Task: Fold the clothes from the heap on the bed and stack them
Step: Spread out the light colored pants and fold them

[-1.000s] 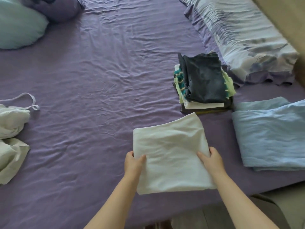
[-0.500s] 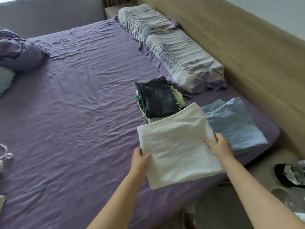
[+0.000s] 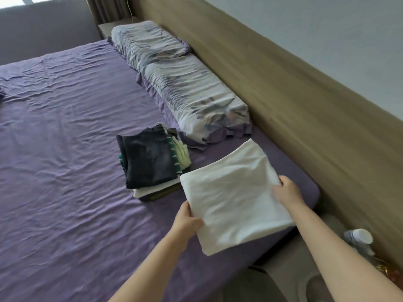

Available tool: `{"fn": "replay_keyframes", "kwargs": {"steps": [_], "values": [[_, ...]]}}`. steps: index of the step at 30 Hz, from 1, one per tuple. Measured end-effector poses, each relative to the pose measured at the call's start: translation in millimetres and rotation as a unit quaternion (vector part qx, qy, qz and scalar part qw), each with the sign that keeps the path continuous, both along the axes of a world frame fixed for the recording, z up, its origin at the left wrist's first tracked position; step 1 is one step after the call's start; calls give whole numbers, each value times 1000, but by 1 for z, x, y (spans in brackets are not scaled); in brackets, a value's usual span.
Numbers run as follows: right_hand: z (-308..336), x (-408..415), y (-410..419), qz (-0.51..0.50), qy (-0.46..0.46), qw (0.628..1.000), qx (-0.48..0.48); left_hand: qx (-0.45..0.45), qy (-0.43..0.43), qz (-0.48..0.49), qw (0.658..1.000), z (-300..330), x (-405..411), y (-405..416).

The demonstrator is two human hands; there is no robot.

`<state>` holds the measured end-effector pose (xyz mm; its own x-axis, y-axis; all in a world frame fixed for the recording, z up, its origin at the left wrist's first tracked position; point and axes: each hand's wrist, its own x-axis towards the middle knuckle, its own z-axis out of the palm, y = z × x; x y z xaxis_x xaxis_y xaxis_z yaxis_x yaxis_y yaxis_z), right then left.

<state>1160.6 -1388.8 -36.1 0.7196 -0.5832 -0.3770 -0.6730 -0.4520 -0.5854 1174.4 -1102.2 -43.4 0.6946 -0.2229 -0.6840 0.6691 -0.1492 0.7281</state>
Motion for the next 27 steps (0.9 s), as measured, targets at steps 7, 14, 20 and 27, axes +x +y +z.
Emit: {"fn": "replay_keyframes", "kwargs": {"steps": [7, 14, 20, 27], "values": [[-33, 10, -62, -16, 6, 1000, -3, 27, 7, -27, 999, -39, 13, -68], [-61, 17, -68, 57, 27, 998, -8, 124, -22, -140, 982, -63, 16, -106], [-86, 1, -9, 324, 222, 913, -108, 400, -170, -509, 742, -70, 0, -118], [-77, 11, 20, 323, 279, 897, -118, 404, -126, -481, 768, -58, -5, -90]]}}
